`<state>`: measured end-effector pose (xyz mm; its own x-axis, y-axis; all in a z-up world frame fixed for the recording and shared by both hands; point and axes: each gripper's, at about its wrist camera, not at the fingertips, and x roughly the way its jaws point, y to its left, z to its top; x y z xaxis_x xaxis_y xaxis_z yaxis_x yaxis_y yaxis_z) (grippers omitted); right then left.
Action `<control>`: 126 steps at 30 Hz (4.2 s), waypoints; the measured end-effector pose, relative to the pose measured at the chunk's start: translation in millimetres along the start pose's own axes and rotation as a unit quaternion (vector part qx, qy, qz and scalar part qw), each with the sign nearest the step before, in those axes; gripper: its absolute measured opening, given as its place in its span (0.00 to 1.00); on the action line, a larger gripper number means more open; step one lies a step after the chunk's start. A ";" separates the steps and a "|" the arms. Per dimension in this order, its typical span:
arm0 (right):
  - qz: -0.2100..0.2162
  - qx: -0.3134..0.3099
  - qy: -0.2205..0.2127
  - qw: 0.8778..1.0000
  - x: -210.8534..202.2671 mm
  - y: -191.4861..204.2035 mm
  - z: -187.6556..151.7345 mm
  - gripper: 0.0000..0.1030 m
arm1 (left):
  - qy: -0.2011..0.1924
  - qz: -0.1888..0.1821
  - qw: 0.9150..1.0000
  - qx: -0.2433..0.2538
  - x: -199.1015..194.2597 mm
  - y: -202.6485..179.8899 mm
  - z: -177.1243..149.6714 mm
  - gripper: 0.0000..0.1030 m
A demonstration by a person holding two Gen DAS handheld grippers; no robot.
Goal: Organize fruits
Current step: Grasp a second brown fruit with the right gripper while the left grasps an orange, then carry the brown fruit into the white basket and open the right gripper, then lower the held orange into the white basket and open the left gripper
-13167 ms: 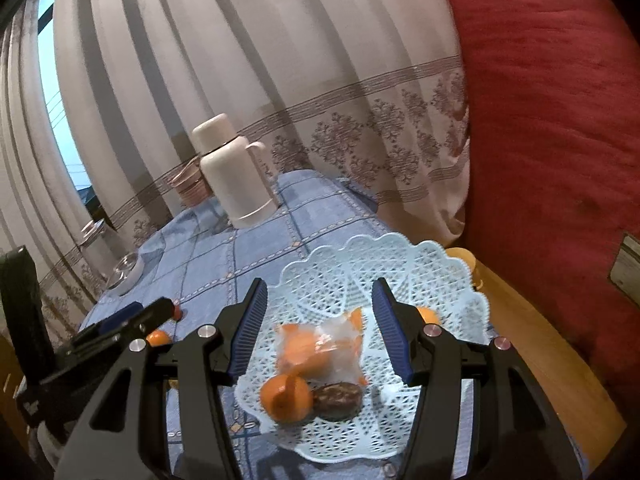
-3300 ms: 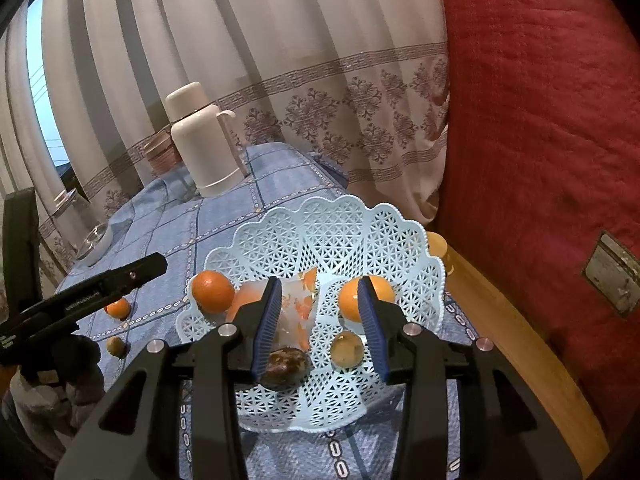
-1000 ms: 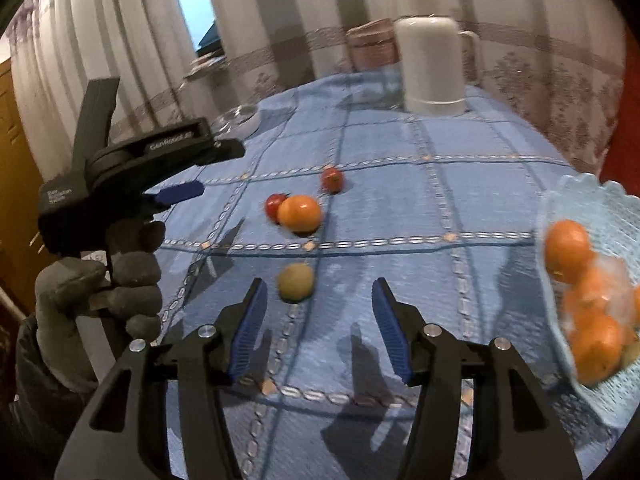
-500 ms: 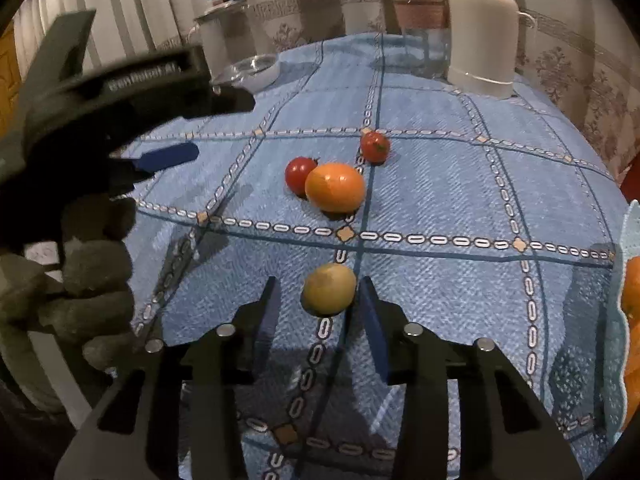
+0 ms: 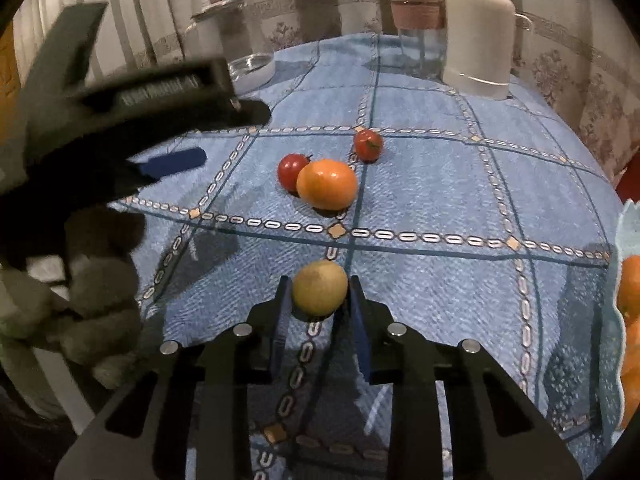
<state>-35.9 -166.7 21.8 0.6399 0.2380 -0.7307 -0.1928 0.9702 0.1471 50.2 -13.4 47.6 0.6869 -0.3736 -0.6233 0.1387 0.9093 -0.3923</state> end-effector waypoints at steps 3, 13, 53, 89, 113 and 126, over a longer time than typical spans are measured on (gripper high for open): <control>0.000 0.016 -0.009 1.000 -11.3 -8.7 -4.1 0.28 | 0.005 -0.005 1.000 0.020 4.0 -11.9 -5.4 0.75; -0.005 0.052 -0.034 0.998 -42.9 -32.1 -16.5 0.28 | 0.030 -0.013 0.997 0.072 20.6 -44.6 -14.9 0.75; -0.036 0.111 -0.124 0.985 -117.7 -89.6 -24.1 0.28 | 0.063 0.024 0.993 0.094 49.8 -56.5 -30.7 0.34; -0.159 0.219 -0.145 0.952 -178.2 -201.1 -70.5 0.28 | 0.034 -0.030 0.991 0.122 -16.7 -74.5 -54.7 0.34; -0.166 0.265 -0.176 0.933 -196.4 -216.4 -77.6 0.57 | 0.025 -0.069 0.983 0.166 -30.3 -117.8 -56.7 0.34; -0.162 0.277 -0.190 0.928 -207.8 -223.8 -79.2 0.58 | 0.037 -0.126 0.966 0.224 -30.0 -187.3 -71.8 0.34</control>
<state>-184.6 -436.9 87.9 0.8334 -0.1740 -0.5246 0.4008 0.8438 0.3570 -47.6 -185.7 91.2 0.5409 -0.5906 -0.5989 0.6009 0.7695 -0.2163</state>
